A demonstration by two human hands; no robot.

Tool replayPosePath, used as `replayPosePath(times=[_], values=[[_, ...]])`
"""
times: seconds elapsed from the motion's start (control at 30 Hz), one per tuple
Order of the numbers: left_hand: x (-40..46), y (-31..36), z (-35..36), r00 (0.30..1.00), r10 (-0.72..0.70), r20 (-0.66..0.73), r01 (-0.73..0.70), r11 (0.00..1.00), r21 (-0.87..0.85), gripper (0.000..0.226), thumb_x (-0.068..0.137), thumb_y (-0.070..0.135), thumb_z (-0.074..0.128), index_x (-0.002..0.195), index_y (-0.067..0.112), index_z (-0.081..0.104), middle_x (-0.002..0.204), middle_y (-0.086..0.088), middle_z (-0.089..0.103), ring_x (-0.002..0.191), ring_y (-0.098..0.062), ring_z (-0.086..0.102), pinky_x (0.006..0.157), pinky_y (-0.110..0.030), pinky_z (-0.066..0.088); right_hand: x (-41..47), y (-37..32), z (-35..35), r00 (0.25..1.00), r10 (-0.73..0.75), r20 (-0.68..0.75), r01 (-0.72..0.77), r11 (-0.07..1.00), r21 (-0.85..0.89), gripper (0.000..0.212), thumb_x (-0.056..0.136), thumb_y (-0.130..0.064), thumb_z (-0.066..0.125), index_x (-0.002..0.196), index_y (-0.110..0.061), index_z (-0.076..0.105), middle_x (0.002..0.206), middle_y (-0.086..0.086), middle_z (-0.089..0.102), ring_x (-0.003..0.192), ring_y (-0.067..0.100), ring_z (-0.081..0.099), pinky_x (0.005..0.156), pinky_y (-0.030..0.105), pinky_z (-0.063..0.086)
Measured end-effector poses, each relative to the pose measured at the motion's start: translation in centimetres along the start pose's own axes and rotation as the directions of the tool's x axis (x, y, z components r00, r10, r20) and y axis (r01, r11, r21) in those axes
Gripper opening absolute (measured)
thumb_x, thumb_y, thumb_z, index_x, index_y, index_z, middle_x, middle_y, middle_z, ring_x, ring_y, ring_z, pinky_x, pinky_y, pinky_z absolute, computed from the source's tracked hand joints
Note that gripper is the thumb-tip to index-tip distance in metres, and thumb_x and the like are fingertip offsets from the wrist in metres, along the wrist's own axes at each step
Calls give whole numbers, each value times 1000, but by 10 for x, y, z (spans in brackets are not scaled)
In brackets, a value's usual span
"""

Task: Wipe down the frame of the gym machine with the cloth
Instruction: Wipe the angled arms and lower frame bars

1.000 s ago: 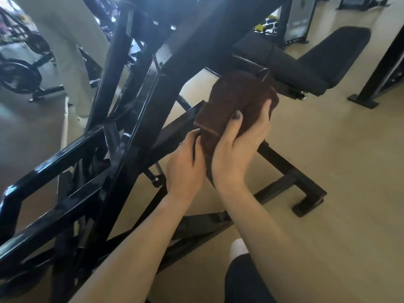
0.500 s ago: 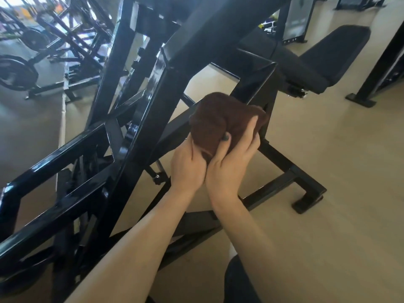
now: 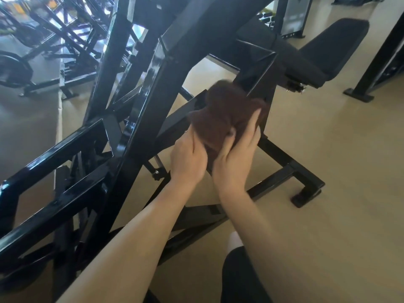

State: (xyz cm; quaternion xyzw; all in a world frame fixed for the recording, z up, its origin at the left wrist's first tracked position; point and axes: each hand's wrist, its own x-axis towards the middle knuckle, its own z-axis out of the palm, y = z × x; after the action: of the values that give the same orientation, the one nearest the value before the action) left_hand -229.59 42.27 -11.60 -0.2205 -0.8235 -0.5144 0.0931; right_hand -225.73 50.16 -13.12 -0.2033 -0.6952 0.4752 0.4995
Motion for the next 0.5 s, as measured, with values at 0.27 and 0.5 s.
replayPosePath(times=[0.27, 0.5], values=[[0, 1, -2, 997, -72, 0, 72, 997, -1, 41, 108, 19, 38, 69, 29, 46, 66, 9, 51, 58, -1, 51, 56, -12, 33, 24, 0, -9, 997, -71, -14, 70, 997, -39, 62, 109, -45, 31, 164, -22, 14, 163, 10, 28, 143, 22, 43, 109, 48, 48], [8, -10, -4, 994, -79, 80, 87, 992, -96, 21, 103, 27, 52, 85, 27, 64, 87, -1, 70, 82, -19, 66, 76, -36, 55, -21, 10, -1, 994, -106, 41, 109, 989, -95, 57, 112, -33, 39, 163, -17, 20, 168, 10, 21, 150, 21, 35, 112, 46, 47]])
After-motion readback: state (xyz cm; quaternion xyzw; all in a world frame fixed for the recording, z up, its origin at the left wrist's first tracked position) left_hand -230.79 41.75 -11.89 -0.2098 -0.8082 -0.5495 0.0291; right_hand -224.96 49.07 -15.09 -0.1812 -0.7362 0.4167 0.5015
